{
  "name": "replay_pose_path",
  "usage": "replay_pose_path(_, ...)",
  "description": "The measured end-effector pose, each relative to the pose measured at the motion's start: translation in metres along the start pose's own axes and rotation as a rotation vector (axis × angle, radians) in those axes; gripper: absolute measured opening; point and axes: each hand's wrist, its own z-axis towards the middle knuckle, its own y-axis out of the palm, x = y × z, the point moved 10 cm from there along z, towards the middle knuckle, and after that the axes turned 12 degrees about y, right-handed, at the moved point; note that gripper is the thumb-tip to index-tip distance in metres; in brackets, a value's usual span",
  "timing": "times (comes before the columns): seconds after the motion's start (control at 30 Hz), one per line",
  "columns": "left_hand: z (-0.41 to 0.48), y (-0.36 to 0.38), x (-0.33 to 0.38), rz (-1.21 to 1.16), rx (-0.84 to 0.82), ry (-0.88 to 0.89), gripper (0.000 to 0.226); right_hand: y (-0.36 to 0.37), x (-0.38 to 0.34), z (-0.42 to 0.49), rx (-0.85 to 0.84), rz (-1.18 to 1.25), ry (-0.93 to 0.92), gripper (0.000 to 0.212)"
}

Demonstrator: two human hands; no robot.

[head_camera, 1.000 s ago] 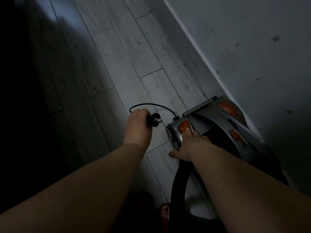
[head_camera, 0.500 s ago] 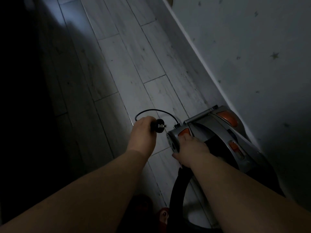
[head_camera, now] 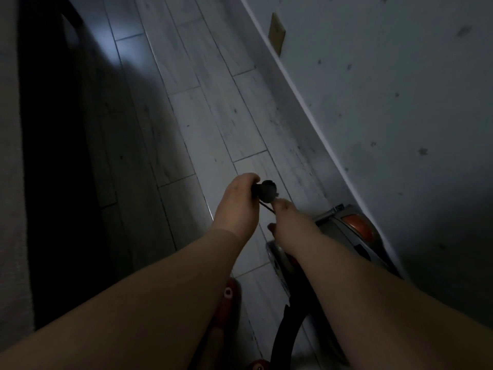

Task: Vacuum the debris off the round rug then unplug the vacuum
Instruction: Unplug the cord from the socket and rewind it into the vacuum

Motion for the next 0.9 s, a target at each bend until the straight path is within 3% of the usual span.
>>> replay_pose_path(0.23, 0.046, -0.015, 0.014, -0.125, -0.051, 0.029, 0.027, -0.03, -0.03, 0.03, 0.051, 0.218, 0.048, 0.05)
replay_pose_path(0.37, 0.062, -0.024, 0.014, -0.254, -0.017, 0.032, 0.029, -0.031, -0.034, 0.049, 0.0, 0.342, 0.075, 0.063)
replay_pose_path(0.57, 0.091, -0.029, -0.001, -0.579, 0.101, -0.116, 0.04, -0.047, -0.035, 0.077, 0.01, 0.5, 0.099, 0.065)
replay_pose_path(0.8, 0.1, -0.031, -0.003, -0.871, 0.185, -0.284, 0.043, -0.051, -0.051, 0.086, -0.037, 0.396, 0.154, 0.039)
replay_pose_path(0.9, 0.099, -0.032, -0.009, -1.008, 0.242, -0.43, 0.019, -0.045, -0.044, 0.082, -0.066, 0.284, 0.147, 0.031)
